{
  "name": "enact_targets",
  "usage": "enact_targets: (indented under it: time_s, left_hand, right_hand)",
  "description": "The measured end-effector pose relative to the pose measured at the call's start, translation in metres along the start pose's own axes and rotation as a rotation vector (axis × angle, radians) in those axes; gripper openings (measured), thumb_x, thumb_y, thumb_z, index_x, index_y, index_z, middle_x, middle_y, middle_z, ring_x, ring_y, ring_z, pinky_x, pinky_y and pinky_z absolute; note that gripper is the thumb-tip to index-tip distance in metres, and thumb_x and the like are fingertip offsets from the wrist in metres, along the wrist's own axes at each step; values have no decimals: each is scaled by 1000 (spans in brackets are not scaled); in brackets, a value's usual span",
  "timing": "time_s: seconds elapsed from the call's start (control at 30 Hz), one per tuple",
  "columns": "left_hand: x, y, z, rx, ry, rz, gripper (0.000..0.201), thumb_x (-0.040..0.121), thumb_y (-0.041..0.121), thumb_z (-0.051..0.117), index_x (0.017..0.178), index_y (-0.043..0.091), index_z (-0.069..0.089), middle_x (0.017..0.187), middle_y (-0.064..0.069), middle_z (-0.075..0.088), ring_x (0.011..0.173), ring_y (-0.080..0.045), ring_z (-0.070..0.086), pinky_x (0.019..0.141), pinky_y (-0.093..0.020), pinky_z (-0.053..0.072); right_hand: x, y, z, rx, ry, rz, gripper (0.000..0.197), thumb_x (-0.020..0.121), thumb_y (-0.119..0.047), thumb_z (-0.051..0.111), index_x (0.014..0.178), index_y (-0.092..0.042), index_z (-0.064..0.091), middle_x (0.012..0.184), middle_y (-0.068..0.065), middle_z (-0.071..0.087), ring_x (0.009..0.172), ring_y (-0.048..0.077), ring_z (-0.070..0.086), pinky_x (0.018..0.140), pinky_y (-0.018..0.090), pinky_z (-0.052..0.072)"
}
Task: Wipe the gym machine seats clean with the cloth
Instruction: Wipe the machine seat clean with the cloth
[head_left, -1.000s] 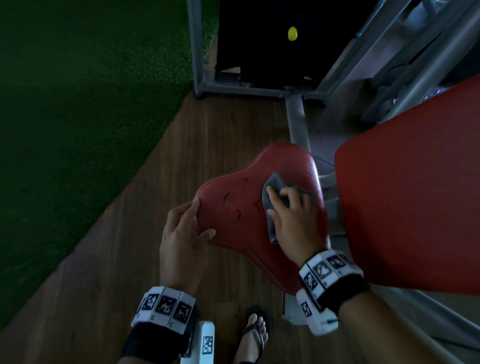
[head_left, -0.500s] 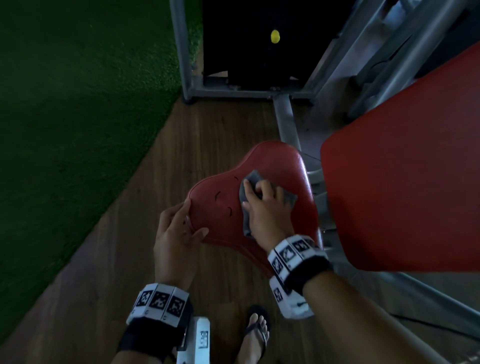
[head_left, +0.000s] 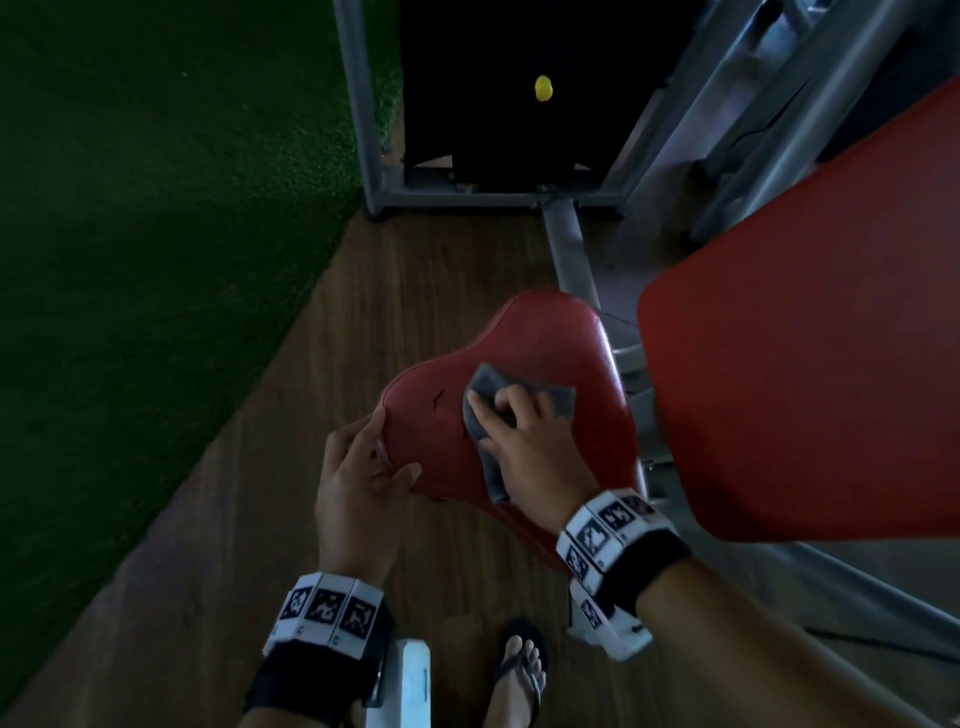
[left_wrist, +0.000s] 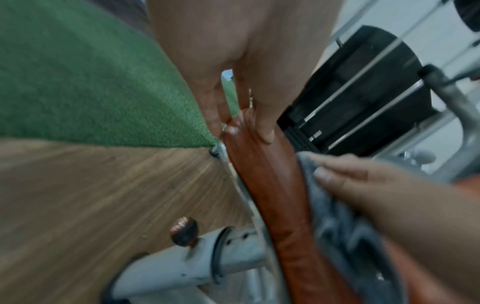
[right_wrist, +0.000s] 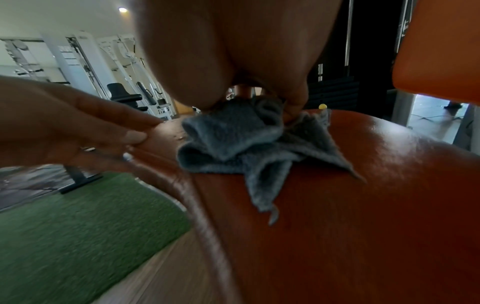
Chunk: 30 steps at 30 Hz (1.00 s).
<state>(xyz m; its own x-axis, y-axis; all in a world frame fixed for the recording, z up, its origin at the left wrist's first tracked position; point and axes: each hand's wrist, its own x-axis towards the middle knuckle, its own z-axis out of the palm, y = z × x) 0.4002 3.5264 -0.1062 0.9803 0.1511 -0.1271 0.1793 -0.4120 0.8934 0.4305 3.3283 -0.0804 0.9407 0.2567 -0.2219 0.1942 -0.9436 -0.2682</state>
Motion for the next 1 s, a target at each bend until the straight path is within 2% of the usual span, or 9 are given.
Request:
enact_targets:
  time_s: [0.07, 0.2, 0.4, 0.5, 0.6, 0.73, 0.83, 0.93, 1.0]
  left_hand:
    - [1, -1, -1, -64, -10, 1, 70, 76, 0, 78, 138, 19, 53, 121, 11, 48, 111, -18, 61, 88, -44, 57]
    - [2, 2, -5, -61, -6, 18, 61, 82, -1, 72, 136, 19, 54, 113, 11, 49, 105, -11, 61, 86, -40, 58]
    - [5, 5, -9, -57, 19, -18, 50, 86, 1, 69, 129, 24, 60, 112, 18, 55, 101, -7, 63, 81, -24, 55]
    - [3, 7, -11, -100, 27, -24, 45, 89, 0, 64, 124, 26, 61, 113, 13, 58, 102, -10, 64, 81, -20, 54]
    - [0, 5, -11, -206, 10, -80, 44, 90, -4, 60, 121, 28, 63, 119, 6, 62, 104, -13, 66, 85, -34, 56]
    - [3, 2, -13, -283, -26, -154, 42, 90, -3, 61, 119, 28, 65, 121, 2, 65, 105, -17, 66, 88, -53, 54]
    - [7, 0, -17, -250, -58, -160, 39, 91, 9, 63, 117, 38, 65, 118, 6, 66, 107, -18, 66, 91, -54, 53]
    - [10, 2, -21, -371, -100, -225, 39, 78, 30, 62, 116, 35, 67, 117, -5, 68, 109, -29, 65, 95, -61, 47]
    - [12, -1, -25, -386, -111, -227, 37, 79, 27, 60, 115, 34, 68, 114, -6, 70, 108, -29, 66, 94, -61, 48]
  right_hand:
    - [-16, -5, 9, -27, 12, -31, 53, 95, -30, 50, 146, -27, 35, 128, 1, 39, 108, 25, 44, 80, 40, 46]
    - [-26, -15, 23, -50, 61, -17, 54, 92, -36, 45, 144, -25, 36, 120, 2, 40, 98, 24, 48, 75, 41, 49]
    - [22, -32, 15, 4, 90, -2, 54, 96, -39, 46, 147, -31, 31, 125, -1, 36, 112, 25, 38, 91, 42, 36]
    - [49, -43, 12, 54, 100, 37, 50, 99, -38, 41, 147, -33, 30, 147, -1, 24, 139, 31, 16, 113, 52, 18]
    - [49, -49, 16, 97, 72, 39, 50, 102, -36, 29, 151, -29, 21, 161, -3, 3, 147, 33, -4, 116, 52, 1]
    - [12, -29, 25, 10, 27, -28, 57, 101, -43, 27, 153, -30, 9, 162, -3, -4, 149, 29, -4, 119, 50, 7]
    - [-20, 2, 29, -29, -4, 100, 60, 101, -48, 24, 154, -30, 2, 162, -2, -6, 149, 27, -4, 118, 50, 13]
    - [-23, 26, 23, 7, -10, 267, 61, 99, -52, 12, 154, -30, -2, 162, -2, -11, 148, 25, -9, 119, 49, 9]
    - [-2, 30, 21, 49, 23, 382, 62, 97, -53, 7, 154, -30, -2, 162, -2, -11, 148, 25, -9, 120, 49, 5]
